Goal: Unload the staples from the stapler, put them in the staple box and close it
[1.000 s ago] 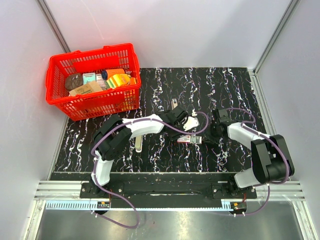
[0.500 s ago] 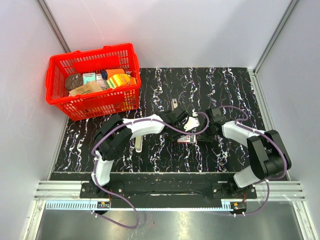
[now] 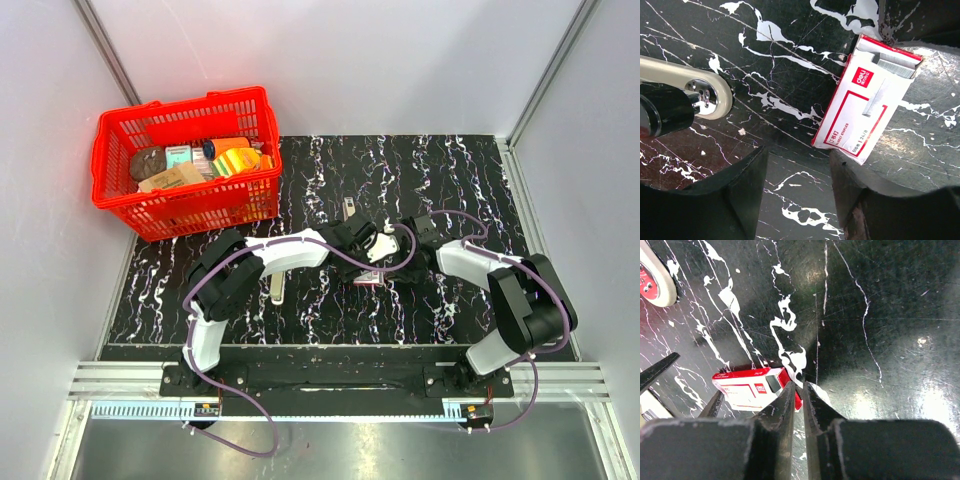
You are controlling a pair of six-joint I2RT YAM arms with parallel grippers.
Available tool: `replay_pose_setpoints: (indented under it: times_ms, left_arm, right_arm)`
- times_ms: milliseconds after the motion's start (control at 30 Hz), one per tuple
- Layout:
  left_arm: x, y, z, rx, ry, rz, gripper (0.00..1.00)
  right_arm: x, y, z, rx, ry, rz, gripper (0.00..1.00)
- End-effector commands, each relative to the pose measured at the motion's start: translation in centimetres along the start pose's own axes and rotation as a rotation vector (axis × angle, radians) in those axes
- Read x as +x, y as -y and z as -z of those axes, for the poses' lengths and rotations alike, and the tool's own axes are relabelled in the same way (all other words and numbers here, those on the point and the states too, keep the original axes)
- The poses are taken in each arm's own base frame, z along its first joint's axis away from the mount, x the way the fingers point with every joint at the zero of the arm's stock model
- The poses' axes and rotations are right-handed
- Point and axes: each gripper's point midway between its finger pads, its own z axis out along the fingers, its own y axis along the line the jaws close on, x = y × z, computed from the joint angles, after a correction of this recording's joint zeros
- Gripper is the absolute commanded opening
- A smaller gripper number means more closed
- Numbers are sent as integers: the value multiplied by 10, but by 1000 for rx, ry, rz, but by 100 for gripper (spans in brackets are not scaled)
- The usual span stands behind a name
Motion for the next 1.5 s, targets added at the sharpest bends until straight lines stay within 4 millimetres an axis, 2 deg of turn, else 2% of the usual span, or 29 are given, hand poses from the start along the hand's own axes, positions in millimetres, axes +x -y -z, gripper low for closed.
replay_pose_setpoints:
  times_ms: [0, 333, 467, 633, 833, 933, 1167, 1333, 1367, 1467]
  left_arm:
    - [-12, -2, 4, -15, 26, -7, 56]
    - [-12, -2, 5, -16, 28, -14, 57]
    - [-13, -7, 8, -42, 25, -14, 61]
    - [-19, -3, 9, -33, 38, -4, 62]
    - [-17, 5, 5, 3, 39, 12, 63]
    - [-12, 5, 8, -1, 22, 11, 63]
    - [12, -5, 33, -40, -18, 38, 71]
    - [23, -9, 61, -58, -16, 64, 87]
    - [24, -10, 68, -61, -14, 68, 96]
    - [25, -13, 86, -58, -6, 86, 99]
  right_arm:
    - [19, 8, -10, 56, -42, 22, 17]
    - [24, 14, -13, 67, -51, 28, 17]
    - [27, 14, -13, 72, -49, 40, 17]
    - [35, 11, -17, 62, -67, 37, 17]
    - [48, -2, -27, 27, -101, 30, 16]
    - [50, 1, -28, 47, -109, 39, 16]
    - [49, 13, -22, 94, -95, 58, 17]
    - [48, 19, -22, 129, -96, 70, 19]
    - [47, 20, -20, 134, -91, 76, 21]
    - [42, 22, -14, 160, -73, 100, 26]
